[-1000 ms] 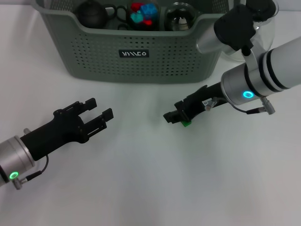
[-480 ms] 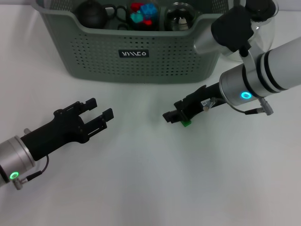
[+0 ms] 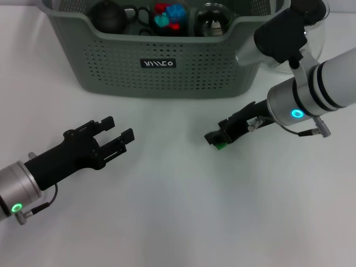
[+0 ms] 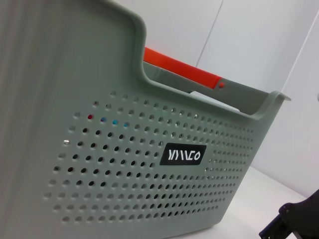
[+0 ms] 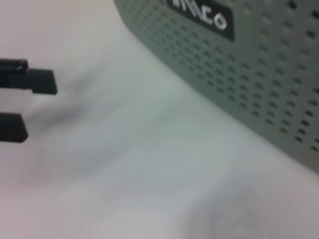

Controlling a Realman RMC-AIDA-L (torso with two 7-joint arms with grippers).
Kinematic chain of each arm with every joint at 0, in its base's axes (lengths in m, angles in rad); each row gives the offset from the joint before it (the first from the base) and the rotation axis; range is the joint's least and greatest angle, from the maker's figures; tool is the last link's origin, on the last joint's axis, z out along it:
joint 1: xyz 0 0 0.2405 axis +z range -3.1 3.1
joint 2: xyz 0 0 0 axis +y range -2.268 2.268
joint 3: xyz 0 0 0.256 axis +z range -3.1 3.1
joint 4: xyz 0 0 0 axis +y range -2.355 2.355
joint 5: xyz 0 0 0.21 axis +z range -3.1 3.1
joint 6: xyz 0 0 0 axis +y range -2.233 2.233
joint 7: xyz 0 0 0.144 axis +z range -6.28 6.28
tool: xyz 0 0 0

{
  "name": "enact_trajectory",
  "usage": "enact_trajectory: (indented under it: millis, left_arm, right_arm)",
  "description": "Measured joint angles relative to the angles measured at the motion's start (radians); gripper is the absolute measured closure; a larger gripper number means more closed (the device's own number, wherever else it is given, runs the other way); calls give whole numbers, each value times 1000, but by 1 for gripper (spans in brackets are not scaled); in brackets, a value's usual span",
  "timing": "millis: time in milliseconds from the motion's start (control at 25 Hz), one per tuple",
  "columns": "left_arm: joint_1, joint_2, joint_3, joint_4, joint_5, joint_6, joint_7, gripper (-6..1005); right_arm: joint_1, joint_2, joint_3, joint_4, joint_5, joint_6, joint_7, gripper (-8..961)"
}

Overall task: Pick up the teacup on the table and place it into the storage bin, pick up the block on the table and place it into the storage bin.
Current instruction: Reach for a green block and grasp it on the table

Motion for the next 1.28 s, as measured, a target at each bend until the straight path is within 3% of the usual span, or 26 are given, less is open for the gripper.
enact_trajectory:
  millis: [920, 1280]
  left_arm:
    - [-5, 0, 0, -2, 0, 0, 0, 337]
    - [-5, 0, 0, -1, 0, 0, 0, 337]
  right_arm:
    - [27, 1, -30, -33, -13, -77, -7, 449]
    - [22, 9, -46, -10, 0, 5, -6, 448]
